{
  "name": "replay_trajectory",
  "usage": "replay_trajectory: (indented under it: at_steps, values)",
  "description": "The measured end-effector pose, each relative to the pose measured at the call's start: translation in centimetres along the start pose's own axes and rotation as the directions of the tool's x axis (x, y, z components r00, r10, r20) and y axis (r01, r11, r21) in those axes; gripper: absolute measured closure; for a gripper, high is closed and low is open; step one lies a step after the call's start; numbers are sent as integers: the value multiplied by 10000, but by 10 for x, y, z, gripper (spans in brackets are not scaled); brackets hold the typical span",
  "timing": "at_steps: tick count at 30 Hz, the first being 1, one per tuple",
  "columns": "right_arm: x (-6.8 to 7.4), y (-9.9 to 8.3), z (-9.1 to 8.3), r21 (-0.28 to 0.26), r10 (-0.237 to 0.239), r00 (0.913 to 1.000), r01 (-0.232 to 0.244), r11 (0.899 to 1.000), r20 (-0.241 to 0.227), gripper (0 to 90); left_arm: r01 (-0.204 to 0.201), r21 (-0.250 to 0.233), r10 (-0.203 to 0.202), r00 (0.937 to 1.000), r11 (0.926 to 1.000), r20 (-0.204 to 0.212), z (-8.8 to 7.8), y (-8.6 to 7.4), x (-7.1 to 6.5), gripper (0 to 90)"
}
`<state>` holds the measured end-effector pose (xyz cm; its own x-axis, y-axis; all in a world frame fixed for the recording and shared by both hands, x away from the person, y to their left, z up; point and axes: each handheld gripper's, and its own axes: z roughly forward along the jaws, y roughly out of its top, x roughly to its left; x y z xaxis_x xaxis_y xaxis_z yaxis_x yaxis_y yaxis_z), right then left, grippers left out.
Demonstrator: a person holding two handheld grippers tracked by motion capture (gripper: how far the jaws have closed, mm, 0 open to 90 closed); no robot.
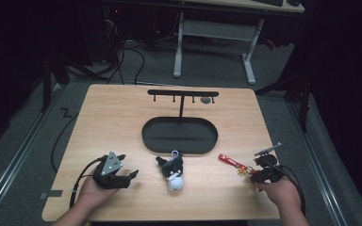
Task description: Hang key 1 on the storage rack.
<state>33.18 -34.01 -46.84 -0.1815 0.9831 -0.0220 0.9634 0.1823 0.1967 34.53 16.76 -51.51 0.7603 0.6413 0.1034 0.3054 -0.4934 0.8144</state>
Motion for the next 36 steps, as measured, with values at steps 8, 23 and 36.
replay_trajectory:
  at_steps: [8, 23, 36]
  values:
    - [14, 2, -24, -288, -467, 9989, 466, 9985, -34, 671, -88, 21, 88, 9999, 10000, 56, 0, 0, -2, 243]
    - [29, 10, -51, -605, -835, 9963, 820, 9948, -222, 672, -6, 40, 6, 10000, 10000, 52, 0, -1, -1, 242]
    - [35, 16, -74, -836, -1066, 9943, 1056, 9909, -76, 673, -54, -5, 54, 9999, 10000, 101, 1, 0, -1, 242]
